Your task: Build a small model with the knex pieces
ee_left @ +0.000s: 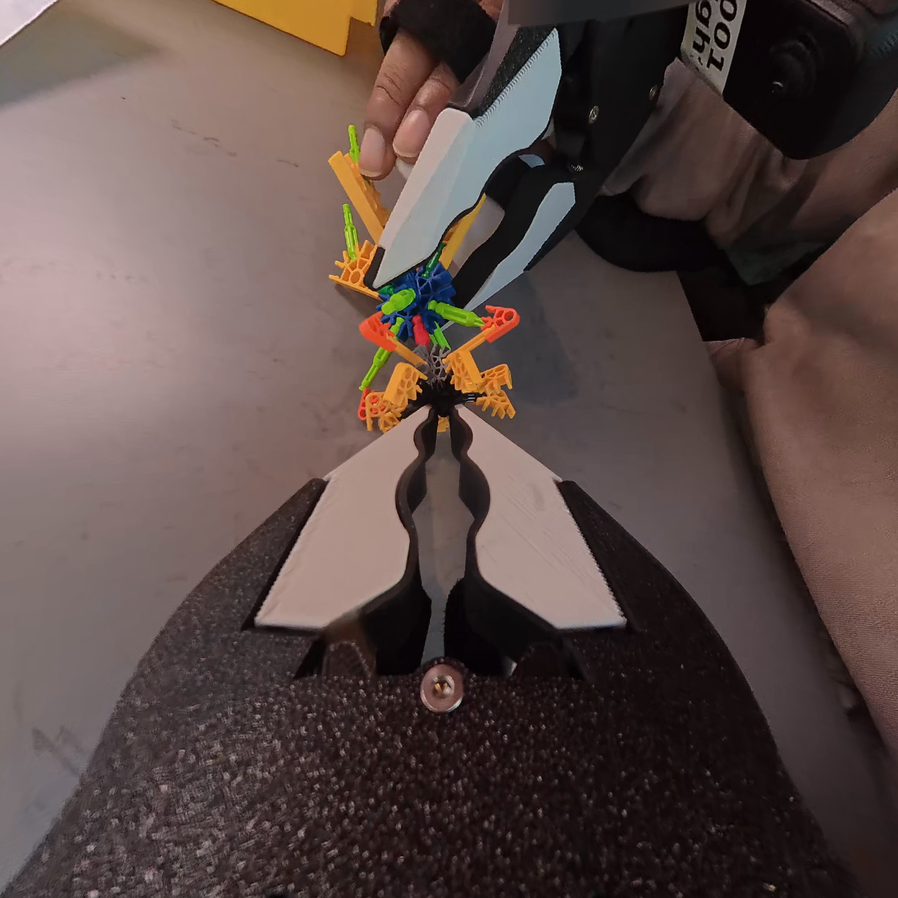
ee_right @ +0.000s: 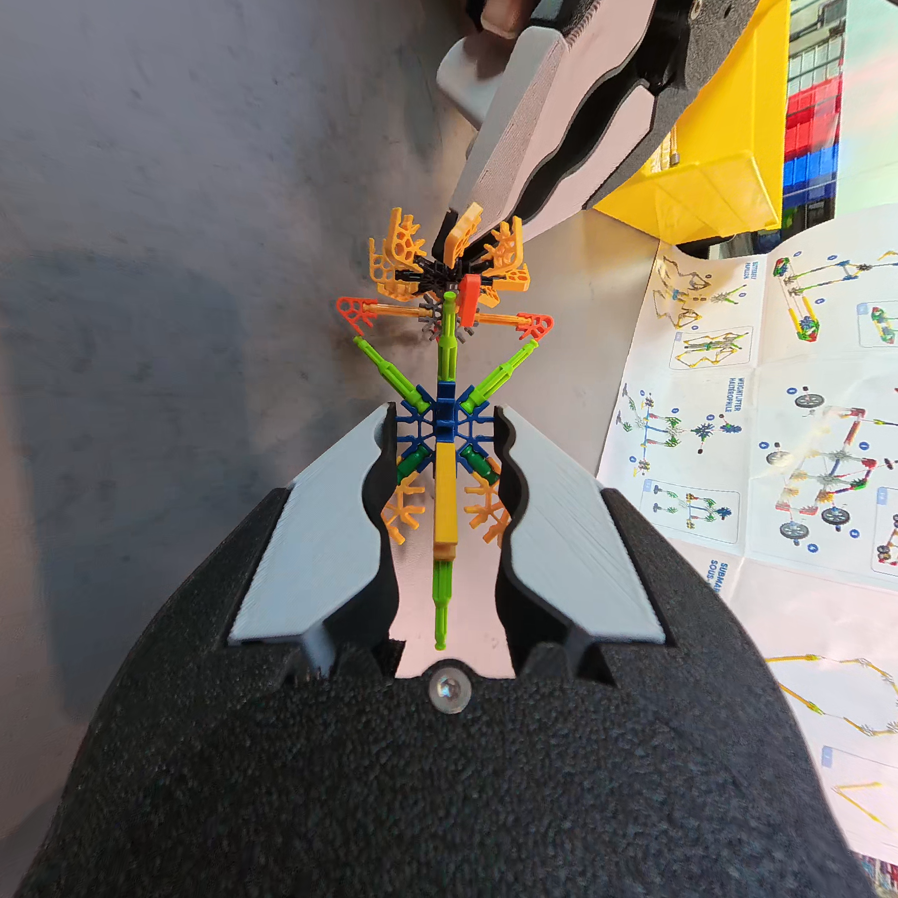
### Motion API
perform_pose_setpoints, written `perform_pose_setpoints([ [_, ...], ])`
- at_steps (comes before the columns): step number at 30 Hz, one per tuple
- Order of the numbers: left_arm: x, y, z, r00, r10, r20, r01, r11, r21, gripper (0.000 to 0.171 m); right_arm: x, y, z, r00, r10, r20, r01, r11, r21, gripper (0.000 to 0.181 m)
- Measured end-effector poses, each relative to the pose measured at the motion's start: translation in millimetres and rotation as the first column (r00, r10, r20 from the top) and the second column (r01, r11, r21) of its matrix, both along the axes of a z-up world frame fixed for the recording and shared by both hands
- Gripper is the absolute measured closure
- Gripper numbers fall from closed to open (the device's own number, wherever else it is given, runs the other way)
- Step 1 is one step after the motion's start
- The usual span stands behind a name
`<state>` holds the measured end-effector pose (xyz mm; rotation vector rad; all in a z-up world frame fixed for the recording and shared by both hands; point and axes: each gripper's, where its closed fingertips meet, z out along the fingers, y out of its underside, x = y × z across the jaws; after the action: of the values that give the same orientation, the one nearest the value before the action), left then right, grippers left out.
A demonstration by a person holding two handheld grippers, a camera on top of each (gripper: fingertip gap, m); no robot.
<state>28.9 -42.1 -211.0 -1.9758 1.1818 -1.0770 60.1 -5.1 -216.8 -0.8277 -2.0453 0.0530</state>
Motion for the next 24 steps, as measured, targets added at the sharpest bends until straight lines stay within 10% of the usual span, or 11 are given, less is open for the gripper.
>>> perform_pose_setpoints([
  [24,-3,7,-5,0.982,0.178,-0.067,-0.177,0.984,0.023,0.158,26,-4,40,0.942,-0.297,-0.158,0.224,0.903,-0.366,0.124],
])
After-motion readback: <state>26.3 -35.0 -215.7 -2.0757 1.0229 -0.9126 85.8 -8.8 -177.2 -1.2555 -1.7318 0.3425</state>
